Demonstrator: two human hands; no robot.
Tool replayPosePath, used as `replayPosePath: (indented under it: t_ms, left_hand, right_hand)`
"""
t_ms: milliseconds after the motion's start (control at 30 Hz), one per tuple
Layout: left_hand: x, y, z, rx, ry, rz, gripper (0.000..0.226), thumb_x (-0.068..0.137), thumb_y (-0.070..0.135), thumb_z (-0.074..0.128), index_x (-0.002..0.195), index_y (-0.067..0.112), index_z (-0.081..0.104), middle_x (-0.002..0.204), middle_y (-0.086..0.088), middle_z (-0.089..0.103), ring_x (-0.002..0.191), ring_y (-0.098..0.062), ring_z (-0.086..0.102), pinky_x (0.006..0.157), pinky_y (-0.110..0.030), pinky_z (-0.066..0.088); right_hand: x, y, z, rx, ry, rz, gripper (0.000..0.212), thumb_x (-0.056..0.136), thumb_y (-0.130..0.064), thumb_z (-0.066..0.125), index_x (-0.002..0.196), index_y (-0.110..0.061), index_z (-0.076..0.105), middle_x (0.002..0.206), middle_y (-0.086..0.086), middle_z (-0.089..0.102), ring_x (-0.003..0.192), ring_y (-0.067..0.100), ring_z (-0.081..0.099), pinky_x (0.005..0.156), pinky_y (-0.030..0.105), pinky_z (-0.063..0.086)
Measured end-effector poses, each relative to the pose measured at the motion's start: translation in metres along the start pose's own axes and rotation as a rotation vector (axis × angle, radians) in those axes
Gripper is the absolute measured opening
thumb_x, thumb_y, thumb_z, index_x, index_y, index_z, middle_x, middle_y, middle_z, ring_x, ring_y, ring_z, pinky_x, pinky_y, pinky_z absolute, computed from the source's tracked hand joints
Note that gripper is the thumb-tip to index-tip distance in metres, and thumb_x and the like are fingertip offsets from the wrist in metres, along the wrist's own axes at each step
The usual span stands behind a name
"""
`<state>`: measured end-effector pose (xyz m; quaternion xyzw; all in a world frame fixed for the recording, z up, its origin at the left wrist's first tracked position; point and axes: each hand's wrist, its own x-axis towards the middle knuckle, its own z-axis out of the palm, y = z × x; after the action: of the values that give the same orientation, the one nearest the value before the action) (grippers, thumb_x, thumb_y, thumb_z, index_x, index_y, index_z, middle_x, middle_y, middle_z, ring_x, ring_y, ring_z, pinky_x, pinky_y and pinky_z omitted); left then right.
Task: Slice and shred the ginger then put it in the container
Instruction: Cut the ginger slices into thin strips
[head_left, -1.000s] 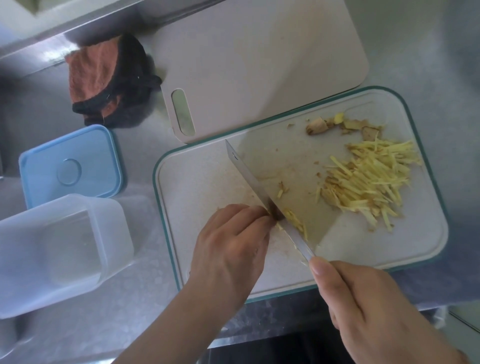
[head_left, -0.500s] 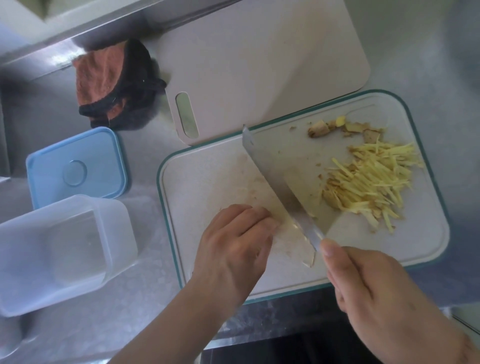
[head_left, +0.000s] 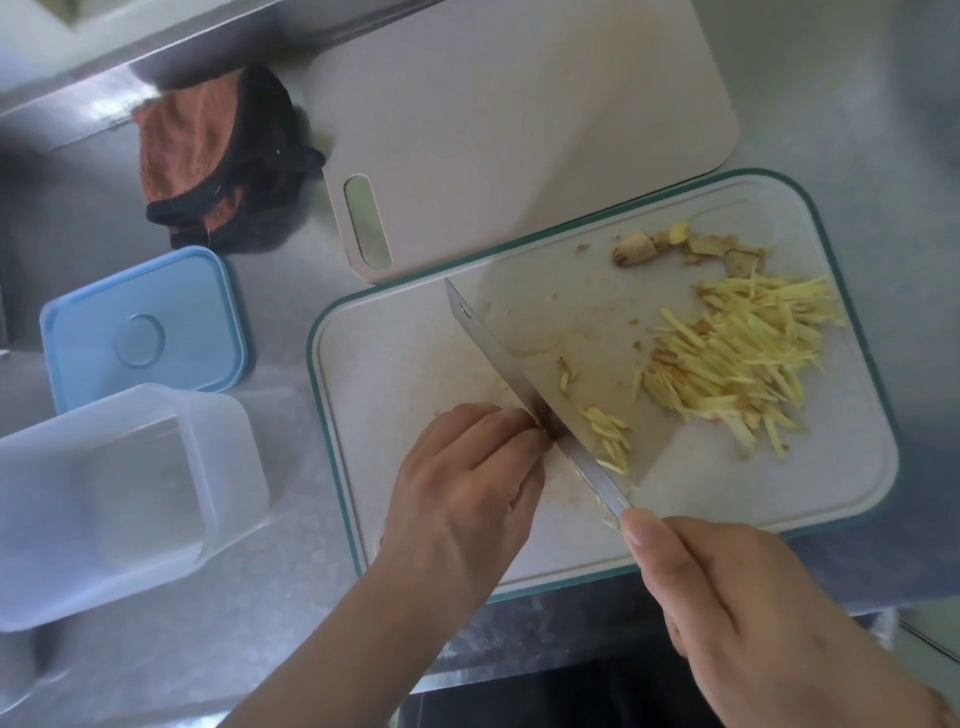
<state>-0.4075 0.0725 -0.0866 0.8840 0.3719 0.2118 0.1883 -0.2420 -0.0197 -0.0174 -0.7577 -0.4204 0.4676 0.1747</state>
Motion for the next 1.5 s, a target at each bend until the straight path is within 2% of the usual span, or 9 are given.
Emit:
replayPosePath:
  t_ms: [167,400,633,767,933,1100,1167,1233,1500]
  left_hand:
    - [0.001,0.000,-0.001,-0.029,0.015,-0.017,0.006,0.084,0.002,0.077,0.088,0.006,0.081,0.092,-0.004,0.077,0.085,-0.020,0.071,0.080,-0.031,0.058]
    - [0.001,-0.001,0.000,-0.055,0.009,-0.038,0.007,0.086,0.002,0.076,0.088,0.006,0.080,0.093,-0.003,0.076,0.085,-0.021,0.069,0.079,-0.032,0.056]
    - [-0.003,-0.004,0.000,-0.035,0.025,0.013,0.006,0.086,0.004,0.077,0.090,0.006,0.081,0.093,-0.004,0.076,0.086,-0.020,0.069,0.079,-0.032,0.057]
    - [-0.002,-0.002,0.000,-0.021,0.030,0.027,0.004,0.086,0.004,0.077,0.089,0.005,0.080,0.091,-0.006,0.077,0.084,-0.021,0.071,0.079,-0.033,0.059]
    - [-0.002,0.000,0.000,-0.005,0.022,0.024,0.004,0.086,0.006,0.076,0.087,0.005,0.080,0.090,-0.007,0.077,0.084,-0.021,0.071,0.079,-0.033,0.060]
    - [-0.001,-0.001,0.000,0.000,0.010,0.021,0.004,0.086,0.006,0.076,0.087,0.006,0.080,0.091,-0.005,0.077,0.083,-0.021,0.071,0.079,-0.032,0.058]
    - [-0.001,-0.001,0.000,-0.001,0.005,0.023,0.006,0.088,0.008,0.075,0.087,0.006,0.080,0.092,-0.005,0.077,0.084,-0.021,0.071,0.080,-0.031,0.058]
    - [-0.001,-0.001,0.000,-0.004,0.004,0.019,0.006,0.088,0.008,0.074,0.087,0.006,0.080,0.092,-0.005,0.077,0.084,-0.021,0.071,0.081,-0.031,0.057]
    - [-0.003,-0.004,0.002,0.005,0.004,0.014,0.003,0.085,0.008,0.077,0.086,0.006,0.079,0.090,-0.006,0.076,0.081,-0.023,0.070,0.077,-0.036,0.059]
  right_hand:
    - [0.004,0.011,0.010,0.094,-0.053,0.032,0.074,0.075,-0.087,0.020,0.066,-0.017,0.042,0.047,0.003,0.036,0.043,0.014,0.036,0.048,0.044,0.042]
    - [0.025,-0.002,0.008,-0.018,-0.005,-0.062,0.063,0.082,-0.075,0.012,0.063,-0.024,0.043,0.048,-0.001,0.045,0.045,0.015,0.041,0.046,0.025,0.030]
    - [0.007,0.009,0.003,0.093,0.010,0.019,0.073,0.076,-0.085,0.019,0.068,-0.016,0.045,0.048,0.007,0.041,0.044,0.018,0.040,0.050,0.046,0.043]
    - [0.000,0.007,0.005,0.105,-0.020,0.035,0.082,0.068,-0.092,0.015,0.076,-0.018,0.048,0.051,0.004,0.046,0.046,0.017,0.045,0.056,0.046,0.044]
    - [-0.004,0.009,0.004,0.060,0.033,-0.022,0.072,0.075,-0.090,0.013,0.081,-0.028,0.049,0.056,-0.002,0.053,0.050,0.013,0.055,0.053,0.034,0.046]
    - [-0.003,0.006,0.003,0.060,-0.150,0.190,0.084,0.031,-0.103,-0.005,0.080,-0.061,0.049,0.043,-0.021,0.056,0.042,-0.008,0.055,0.045,0.010,0.043]
    - [-0.003,0.009,0.002,0.057,-0.114,0.125,0.084,0.046,-0.100,0.004,0.086,-0.044,0.050,0.056,-0.014,0.058,0.059,0.001,0.061,0.059,0.016,0.049]
    - [-0.003,0.013,0.006,0.055,-0.089,0.059,0.073,0.065,-0.088,0.013,0.080,-0.028,0.050,0.057,-0.006,0.053,0.060,0.013,0.054,0.058,0.030,0.046]
    - [0.015,0.013,0.008,0.055,-0.028,-0.017,0.065,0.077,-0.079,0.014,0.064,-0.024,0.045,0.048,0.003,0.044,0.047,0.017,0.043,0.055,0.043,0.042]
